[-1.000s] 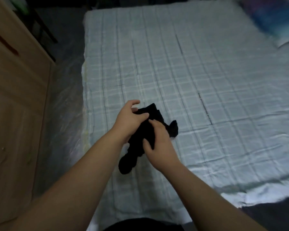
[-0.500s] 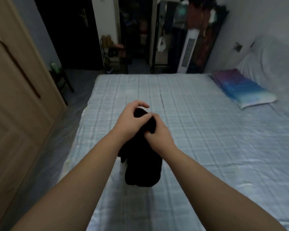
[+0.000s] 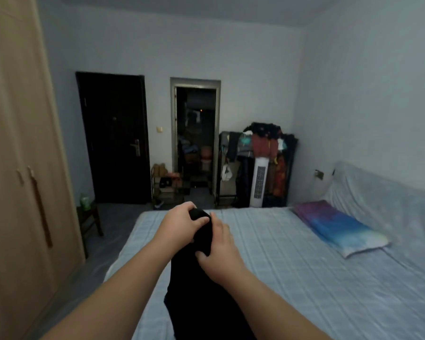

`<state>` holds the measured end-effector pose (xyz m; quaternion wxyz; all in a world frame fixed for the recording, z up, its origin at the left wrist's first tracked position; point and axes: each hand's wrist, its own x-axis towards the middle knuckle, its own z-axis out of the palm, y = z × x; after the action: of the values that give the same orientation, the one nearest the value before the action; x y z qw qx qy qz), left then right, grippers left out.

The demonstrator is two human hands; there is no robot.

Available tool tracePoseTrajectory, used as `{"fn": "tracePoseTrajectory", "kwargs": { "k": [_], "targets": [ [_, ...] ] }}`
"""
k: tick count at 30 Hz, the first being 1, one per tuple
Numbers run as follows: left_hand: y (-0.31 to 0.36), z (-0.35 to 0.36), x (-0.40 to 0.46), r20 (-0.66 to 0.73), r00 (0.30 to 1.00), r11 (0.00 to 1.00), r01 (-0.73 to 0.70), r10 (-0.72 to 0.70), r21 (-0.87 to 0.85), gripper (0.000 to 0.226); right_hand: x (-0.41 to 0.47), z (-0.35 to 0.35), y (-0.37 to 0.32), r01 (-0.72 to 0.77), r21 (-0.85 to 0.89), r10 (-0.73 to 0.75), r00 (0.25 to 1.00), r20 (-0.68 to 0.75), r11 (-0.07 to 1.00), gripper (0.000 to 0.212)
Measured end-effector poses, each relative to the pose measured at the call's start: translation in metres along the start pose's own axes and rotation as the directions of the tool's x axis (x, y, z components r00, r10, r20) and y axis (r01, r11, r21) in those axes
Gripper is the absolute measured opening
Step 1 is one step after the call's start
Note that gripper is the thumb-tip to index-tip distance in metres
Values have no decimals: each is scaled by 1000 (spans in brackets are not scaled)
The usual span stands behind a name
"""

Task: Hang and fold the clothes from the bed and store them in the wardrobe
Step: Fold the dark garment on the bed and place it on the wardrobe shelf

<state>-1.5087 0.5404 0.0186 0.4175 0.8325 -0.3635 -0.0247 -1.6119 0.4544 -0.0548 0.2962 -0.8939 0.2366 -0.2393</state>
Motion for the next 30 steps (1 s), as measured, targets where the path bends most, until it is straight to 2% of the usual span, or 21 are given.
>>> {"fn": "tracePoseTrajectory", "kwargs": {
  "k": [2,6,11,16,18,21,22,24,26,28,30],
  "targets": [
    [12,-12,4,-28,1000,998,-5,3,-61,20,6,-6,-1,-18,-40,16,998,-60,999,103],
    [22,-34,12,-73,997,972,-18,1,-236,16,14,-13,-5,-75,-3,75,996,-46,997,97],
    [21,-51,13,-99,995,918,-64,27,-391,13,17,-20,-14,-5,97,14,996,-87,995,58],
    [16,-72,17,-148,987,804,-43,-57,-593,8,20,-26,-8,-29,-70,16,984,-180,997,40],
    [18,-78,21,-144,989,820,-69,-17,-569,7,21,-26,-7,-22,-96,5,984,-177,995,34],
    [12,-89,27,-174,982,889,-146,77,-433,12,28,-29,-7,-41,-20,37,981,-189,999,33],
    [8,-95,29,-187,978,927,-158,98,-339,19,31,-32,-6,-43,-22,38,982,-186,999,37],
    [-2,-106,30,-193,974,977,-146,115,-156,31,32,-40,-4,-30,-171,7,991,-133,985,64],
    [-10,-114,29,-157,981,989,-128,116,-70,38,34,-52,-7,0,-298,-15,999,-49,955,78],
    [-18,-117,29,-108,986,992,-126,127,12,43,44,-63,-6,13,-329,-4,1000,29,944,74],
    [-32,-120,30,-55,992,986,-110,117,122,50,55,-77,-2,-16,-259,22,1000,21,966,60]
  ]
}}
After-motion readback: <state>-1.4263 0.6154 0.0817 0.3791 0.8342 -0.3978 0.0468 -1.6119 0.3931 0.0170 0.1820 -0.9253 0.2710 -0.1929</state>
